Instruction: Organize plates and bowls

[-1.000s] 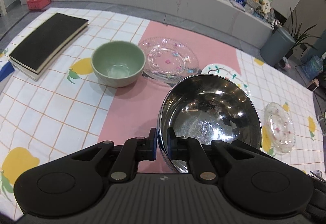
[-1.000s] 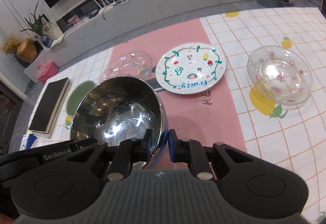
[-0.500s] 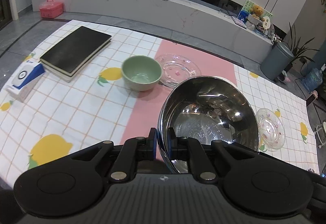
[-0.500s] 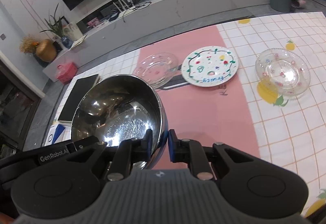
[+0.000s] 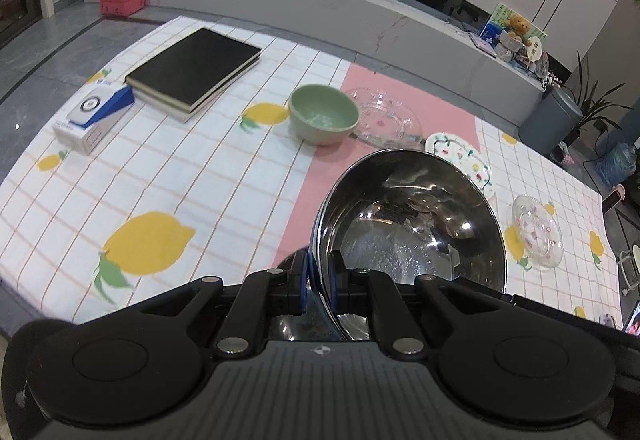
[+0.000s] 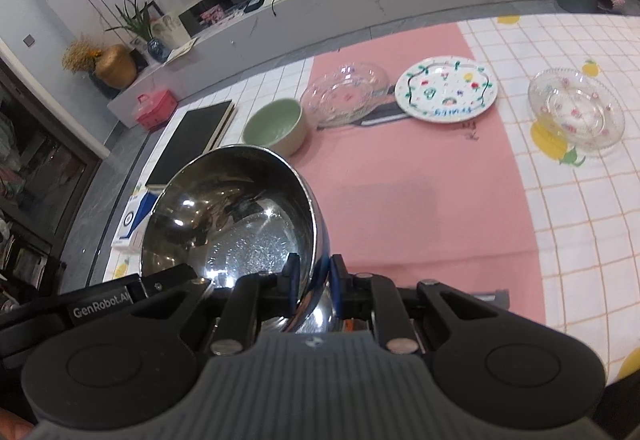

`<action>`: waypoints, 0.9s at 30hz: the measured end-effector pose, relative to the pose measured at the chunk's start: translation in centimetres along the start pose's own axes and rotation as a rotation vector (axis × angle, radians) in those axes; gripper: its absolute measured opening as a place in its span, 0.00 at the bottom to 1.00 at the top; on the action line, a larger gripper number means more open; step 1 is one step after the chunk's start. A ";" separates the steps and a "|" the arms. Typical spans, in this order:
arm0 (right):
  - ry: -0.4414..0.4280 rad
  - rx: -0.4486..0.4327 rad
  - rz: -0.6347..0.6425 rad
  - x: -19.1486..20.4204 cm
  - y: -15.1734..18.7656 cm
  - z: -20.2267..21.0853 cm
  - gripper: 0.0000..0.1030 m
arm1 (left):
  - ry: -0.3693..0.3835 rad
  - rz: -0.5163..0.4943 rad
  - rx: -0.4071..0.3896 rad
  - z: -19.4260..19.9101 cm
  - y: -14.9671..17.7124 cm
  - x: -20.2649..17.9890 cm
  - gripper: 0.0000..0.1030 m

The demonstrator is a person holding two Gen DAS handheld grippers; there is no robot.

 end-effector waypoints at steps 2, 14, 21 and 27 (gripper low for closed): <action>-0.008 0.024 -0.005 0.1 0.5 -0.3 0.13 | 0.001 0.013 0.013 0.0 0.5 0.6 0.11; 0.022 0.122 0.018 0.4 2.8 -2.6 0.13 | -0.003 0.053 0.103 -1.2 3.0 3.0 0.11; 0.046 0.149 0.034 0.0 2.9 -3.1 0.13 | 0.006 0.055 0.146 -1.8 3.6 3.2 0.12; 0.059 0.170 0.047 0.2 2.8 -3.6 0.13 | -0.005 0.056 0.172 -2.2 3.4 3.3 0.13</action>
Point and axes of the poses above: each gripper's, at about its wrist camera, not at the fingertips, and z roughly against the way its jaws point, x to its left, y to its underside, the point moved 8 cm from there along -z, roughly the way its jaws point, and after that the axes turned 11 degrees about y, right-handed, at the moved point
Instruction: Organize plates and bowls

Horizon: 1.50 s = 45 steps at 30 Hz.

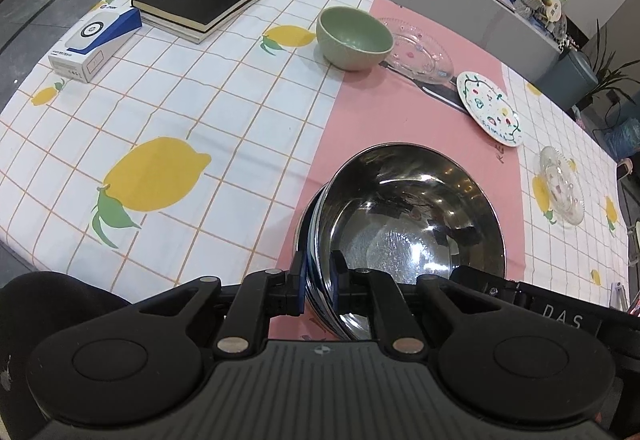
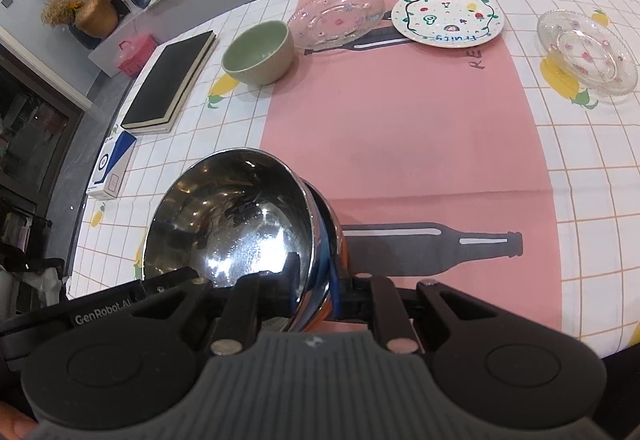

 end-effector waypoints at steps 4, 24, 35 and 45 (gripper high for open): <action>0.008 0.013 0.013 0.1 -0.1 -0.3 0.13 | -0.022 -0.018 0.000 -0.2 -0.3 -0.1 0.13; 0.021 -0.038 0.048 0.1 -0.8 0.5 0.28 | -0.017 -0.039 -0.042 0.5 -1.0 -0.1 0.16; -0.008 -0.041 0.019 -0.5 -0.6 0.7 0.06 | -0.021 -0.071 -0.086 0.9 -1.4 -0.2 0.07; -0.011 -0.043 0.026 -0.5 -0.5 0.2 0.07 | -0.009 -0.062 -0.078 0.7 -1.2 0.3 0.06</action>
Point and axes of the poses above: each gripper's, at about its wrist camera, not at the fingertips, and z roughly against the way its jaws point, x to its left, y to its underside, the point moved 8 cm from there along -z, roughly the way its jaws point, and after that the axes turned 11 degrees about y, right-handed, at the moved point
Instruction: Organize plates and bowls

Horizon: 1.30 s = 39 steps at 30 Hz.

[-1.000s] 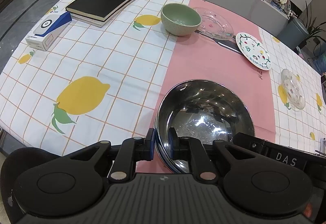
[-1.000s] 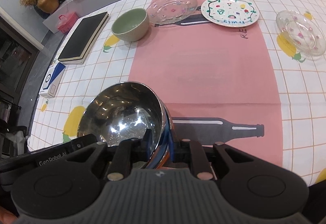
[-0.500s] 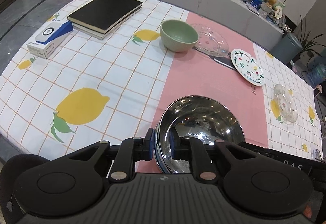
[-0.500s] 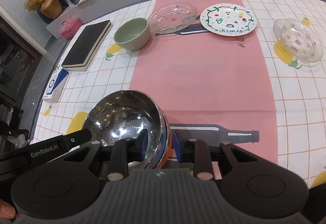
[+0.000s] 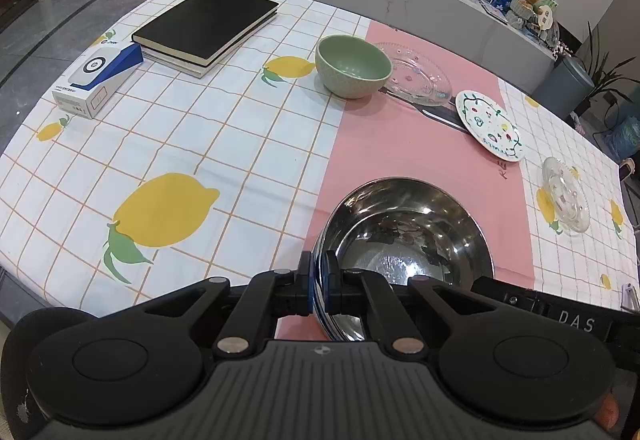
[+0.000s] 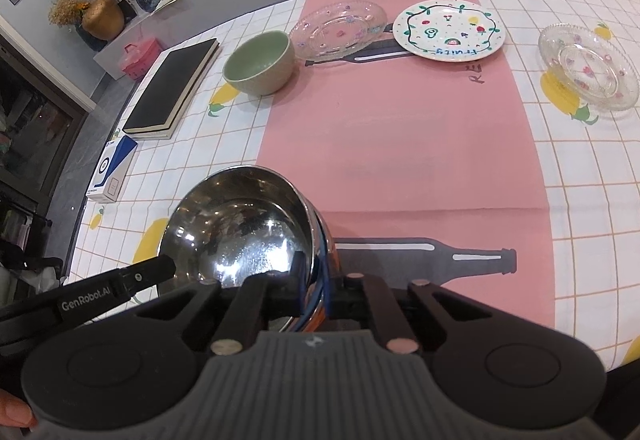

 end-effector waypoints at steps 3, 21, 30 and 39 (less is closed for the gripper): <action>-0.007 -0.014 0.009 0.2 -0.2 0.5 0.11 | 0.017 0.013 -0.018 0.5 -0.4 0.1 0.09; -0.015 -0.091 -0.010 -0.1 -4.7 1.7 0.37 | 0.042 -0.080 -0.111 1.6 -5.8 -1.4 0.21; -0.011 -0.072 -0.017 0.0 -6.9 -0.2 0.47 | 0.059 -0.086 -0.096 -0.5 -7.7 -1.0 0.35; -0.010 -0.051 0.001 1.1 -10.4 -3.7 0.47 | 0.069 -0.070 -0.084 -3.6 -10.6 0.4 0.35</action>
Point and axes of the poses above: each gripper's, at about its wrist camera, not at the fingertips, and z roughly against the way its jaws point, x to its left, y to its underside, the point moved 8 cm from there along -z, roughly the way its jaws point, and after that the axes turned 11 degrees about y, right-handed, at the moved point
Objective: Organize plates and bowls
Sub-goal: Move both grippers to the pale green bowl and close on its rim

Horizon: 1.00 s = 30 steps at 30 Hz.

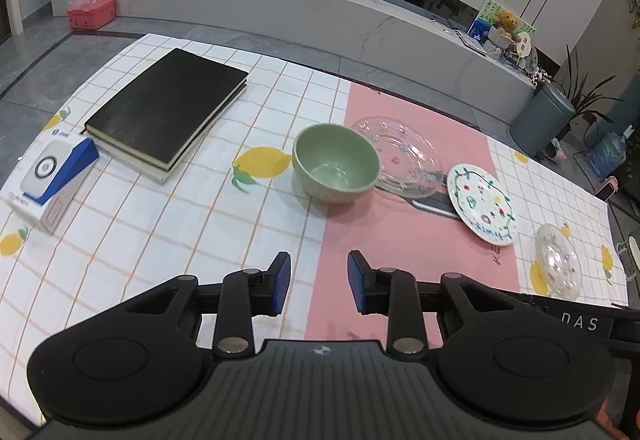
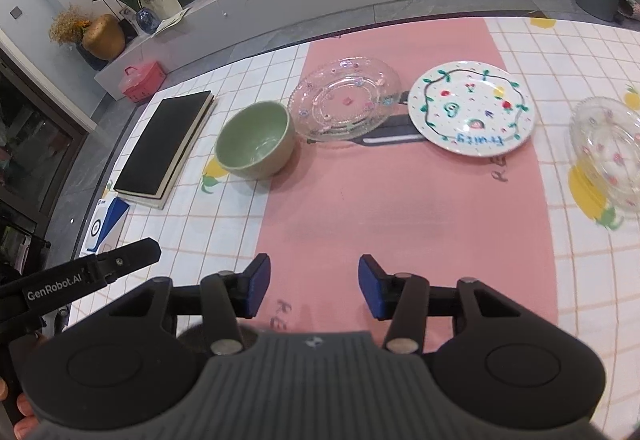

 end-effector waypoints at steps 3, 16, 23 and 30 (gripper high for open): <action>-0.008 0.012 0.012 0.8 -1.6 -1.5 0.47 | 0.001 0.000 0.000 -1.2 -1.4 0.6 0.35; -0.039 0.093 -0.041 2.9 -9.1 -9.5 0.47 | 0.006 0.003 0.058 -8.5 -6.7 3.4 0.42; -0.074 0.140 -0.089 3.6 -10.6 -12.8 0.47 | 0.018 0.118 0.037 -11.3 -8.0 5.2 0.42; -0.087 0.175 -0.117 3.9 -10.8 -14.8 0.38 | -0.002 0.151 0.078 -13.4 -7.9 6.2 0.42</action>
Point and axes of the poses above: each gripper's, at about its wrist camera, not at the fingertips, and z roughly against the way its jaws point, x to its left, y to its underside, the point moved 8 cm from there along -z, roughly the way its jaws point, and after that the axes turned 11 degrees about y, right-handed, at the moved point
